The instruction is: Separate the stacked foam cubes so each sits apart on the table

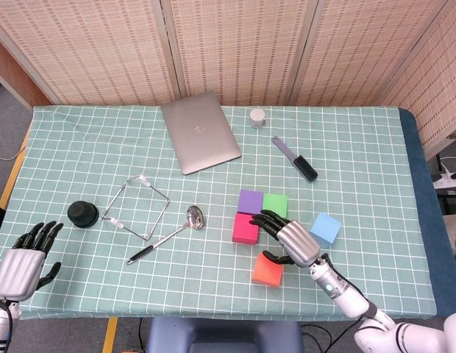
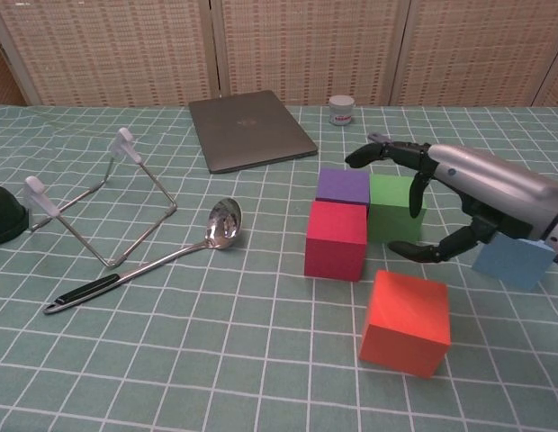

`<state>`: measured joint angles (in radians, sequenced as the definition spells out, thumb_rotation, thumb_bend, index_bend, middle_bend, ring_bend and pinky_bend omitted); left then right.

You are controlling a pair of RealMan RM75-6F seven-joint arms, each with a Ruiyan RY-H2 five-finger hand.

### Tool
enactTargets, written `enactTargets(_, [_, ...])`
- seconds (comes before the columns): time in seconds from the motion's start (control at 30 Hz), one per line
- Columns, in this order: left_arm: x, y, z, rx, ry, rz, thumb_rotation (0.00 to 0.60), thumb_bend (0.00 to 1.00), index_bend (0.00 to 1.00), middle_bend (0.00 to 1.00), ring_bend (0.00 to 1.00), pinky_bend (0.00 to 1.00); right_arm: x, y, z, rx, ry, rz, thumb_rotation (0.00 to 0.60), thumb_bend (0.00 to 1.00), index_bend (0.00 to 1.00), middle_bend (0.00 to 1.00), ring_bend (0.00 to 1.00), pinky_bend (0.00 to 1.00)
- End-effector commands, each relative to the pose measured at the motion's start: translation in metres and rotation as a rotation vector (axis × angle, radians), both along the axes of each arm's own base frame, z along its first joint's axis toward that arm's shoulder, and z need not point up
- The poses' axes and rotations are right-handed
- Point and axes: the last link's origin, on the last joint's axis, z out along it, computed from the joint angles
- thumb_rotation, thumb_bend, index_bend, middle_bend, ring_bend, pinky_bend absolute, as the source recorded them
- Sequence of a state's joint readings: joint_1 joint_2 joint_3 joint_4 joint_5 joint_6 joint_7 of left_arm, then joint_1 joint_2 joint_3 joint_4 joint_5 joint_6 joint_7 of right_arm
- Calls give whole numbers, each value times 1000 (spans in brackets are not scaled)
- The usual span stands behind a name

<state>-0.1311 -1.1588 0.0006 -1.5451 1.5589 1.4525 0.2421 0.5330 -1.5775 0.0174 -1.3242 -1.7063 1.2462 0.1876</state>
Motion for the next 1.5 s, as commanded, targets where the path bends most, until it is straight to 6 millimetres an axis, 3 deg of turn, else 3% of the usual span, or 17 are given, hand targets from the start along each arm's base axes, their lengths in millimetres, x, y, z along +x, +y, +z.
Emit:
enactTargets(0.03, [0,0,0,2,0,1,600,332,102,99,99,284,26,-12,-2,2,107,11,600,165,31,34,0,340])
enactTargets(0.13, [-1,0,1,4,-1,4,600,332,102,99,99,284,39,-14,-1,-20,139,31,600,155,26,22,0,198])
enactTargets(0.4, [-1,1,2,5,-4,5,600,331,102,99,99,284,54,-17,-5,-33,270,54,600,150,27,22,0,62])
enactTargets(0.5, [-1,1,2,7,-3,5,600,332,103,99,99,284,55,-19,-9,-11,341,60,600,105,27,21,0,5])
enactTargets(0.73, [-2,1,2,8,-5,10,600,331,102,99,99,284,51,-30,-13,6,472,77,600,55,26,21,0,0])
enactTargets(1.17, [-3,3,2,10,-2,14,600,331,103,99,99,283,51,-46,-31,-62,648,193,600,53,29,19,0,0])
enactTargets(1.5, [-3,3,3,14,-3,14,600,332,102,98,99,283,49,-48,-42,-108,695,245,600,54,173,124,0,0])
